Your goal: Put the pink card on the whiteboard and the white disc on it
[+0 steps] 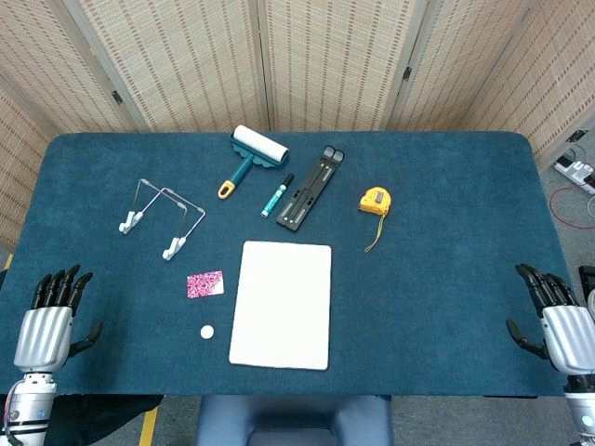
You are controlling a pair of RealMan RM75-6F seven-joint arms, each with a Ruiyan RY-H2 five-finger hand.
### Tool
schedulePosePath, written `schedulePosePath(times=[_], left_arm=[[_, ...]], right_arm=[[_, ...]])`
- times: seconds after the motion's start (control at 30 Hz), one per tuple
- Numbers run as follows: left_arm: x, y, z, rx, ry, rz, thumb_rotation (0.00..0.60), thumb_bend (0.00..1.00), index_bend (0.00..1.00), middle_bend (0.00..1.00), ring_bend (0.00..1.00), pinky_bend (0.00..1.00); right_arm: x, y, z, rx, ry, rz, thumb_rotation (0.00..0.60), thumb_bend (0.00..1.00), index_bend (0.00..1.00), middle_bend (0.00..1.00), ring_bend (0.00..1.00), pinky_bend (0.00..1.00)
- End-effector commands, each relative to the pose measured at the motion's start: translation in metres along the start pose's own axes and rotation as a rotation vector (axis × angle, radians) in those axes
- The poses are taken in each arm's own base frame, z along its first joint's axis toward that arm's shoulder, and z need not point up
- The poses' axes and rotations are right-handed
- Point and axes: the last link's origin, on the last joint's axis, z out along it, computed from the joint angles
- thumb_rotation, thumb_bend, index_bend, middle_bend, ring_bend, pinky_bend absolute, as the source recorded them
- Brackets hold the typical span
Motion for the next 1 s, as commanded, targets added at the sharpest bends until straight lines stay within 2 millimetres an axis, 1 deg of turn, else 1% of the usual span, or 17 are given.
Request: schedulePosePath(times=[0.03, 0.37, 0.87, 1.0], left_arm=[[0.0, 0.0, 0.0, 0.003, -0.001, -0.001, 0.6, 0.38, 0.14, 0.07, 0.01, 0.0], [-0.001, 0.0, 0.0, -0.002, -0.005, -0.002, 0.6, 0.38, 0.14, 0.07, 0.01, 0.0], [-0.001, 0.003, 0.009, -0.017, -0.013, 0.002, 0.6, 0.38, 0.14, 0.07, 0.03, 0.0], [-0.001, 0.006, 0.015, -0.037, -0.009, -0.002, 0.6, 0.38, 0.14, 0.07, 0.03, 0.0]], right_arm=[[0.0, 0.0, 0.0, -0.002, 0.001, 0.001, 0.6, 0.37, 0.05, 0.13, 0.14, 0.11], [0.002, 0.002, -0.003, -0.005, 0.007, -0.002, 0.6, 0.37, 0.05, 0.13, 0.14, 0.11], [0.005, 0.003, -0.005, -0.005, 0.018, -0.001, 0.6, 0.37, 0.05, 0.13, 0.14, 0.11], [0.006, 0.003, -0.005, -0.004, 0.022, 0.0, 0.6, 0.37, 0.05, 0.13, 0.14, 0.11]])
